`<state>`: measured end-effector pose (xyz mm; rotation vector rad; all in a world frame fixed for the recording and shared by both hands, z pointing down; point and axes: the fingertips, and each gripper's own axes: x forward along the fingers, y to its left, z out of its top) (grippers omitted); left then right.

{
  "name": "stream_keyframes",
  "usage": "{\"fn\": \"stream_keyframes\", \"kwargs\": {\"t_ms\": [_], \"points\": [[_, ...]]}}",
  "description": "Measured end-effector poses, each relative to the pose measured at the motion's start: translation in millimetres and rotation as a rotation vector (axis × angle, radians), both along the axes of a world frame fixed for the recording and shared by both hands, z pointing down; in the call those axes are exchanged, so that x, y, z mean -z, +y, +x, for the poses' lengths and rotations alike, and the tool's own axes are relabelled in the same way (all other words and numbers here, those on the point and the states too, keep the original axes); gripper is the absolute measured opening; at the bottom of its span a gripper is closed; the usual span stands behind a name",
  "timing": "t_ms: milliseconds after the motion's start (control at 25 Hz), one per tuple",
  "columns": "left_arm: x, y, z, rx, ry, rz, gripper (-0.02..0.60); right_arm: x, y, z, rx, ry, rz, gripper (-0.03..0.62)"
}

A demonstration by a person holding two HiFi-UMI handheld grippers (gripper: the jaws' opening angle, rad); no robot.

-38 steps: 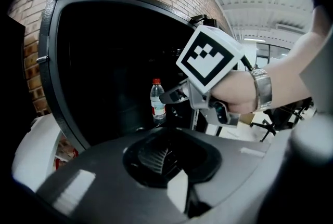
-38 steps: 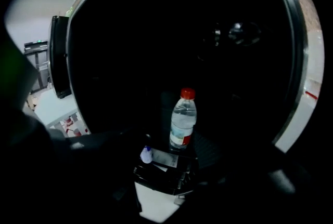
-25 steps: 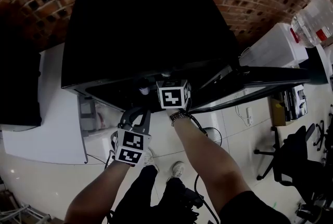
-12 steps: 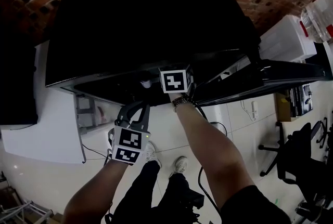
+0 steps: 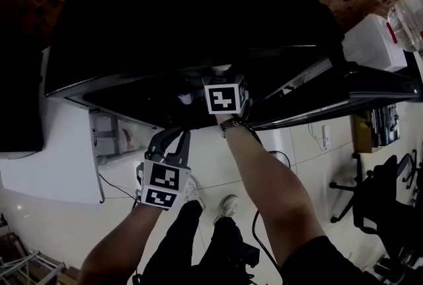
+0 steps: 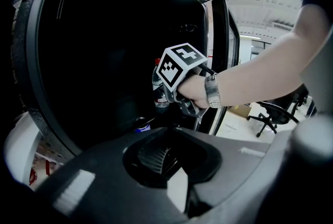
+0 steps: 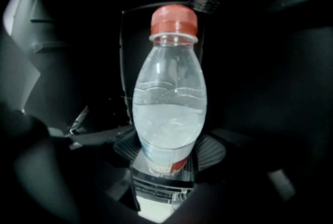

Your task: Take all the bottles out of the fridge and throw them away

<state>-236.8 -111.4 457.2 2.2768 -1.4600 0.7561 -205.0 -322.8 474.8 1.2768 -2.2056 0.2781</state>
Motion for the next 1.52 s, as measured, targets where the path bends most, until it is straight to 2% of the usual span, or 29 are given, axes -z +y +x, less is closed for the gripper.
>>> {"fn": "stream_keyframes", "kwargs": {"t_ms": [280,520,760,920,1320,1520], "points": [[-7.6,12.5,2.2,0.014,0.000,-0.006,0.004,7.5,35.0,-0.8,0.043,-0.036,0.017,0.298],[-15.5,23.3,8.2,0.033,-0.004,-0.012,0.004,14.5,86.7,4.4,0.096,-0.078,0.039,0.298],[-32.7,42.5,24.1,0.035,-0.015,-0.034,0.005,3.1,149.0,35.4,0.114,-0.112,0.022,0.298],[-54.2,59.0,53.9,-0.003,-0.009,-0.065,0.004,-24.0,183.2,80.0,0.077,-0.102,-0.017,0.298],[-109.3,102.0,189.5,-0.204,-0.023,-0.151,0.005,-136.7,275.5,256.7,-0.103,-0.010,-0.217,0.298],[-133.2,116.1,249.5,-0.297,-0.034,-0.184,0.004,-188.6,310.4,326.7,-0.199,0.008,-0.312,0.298]]}}
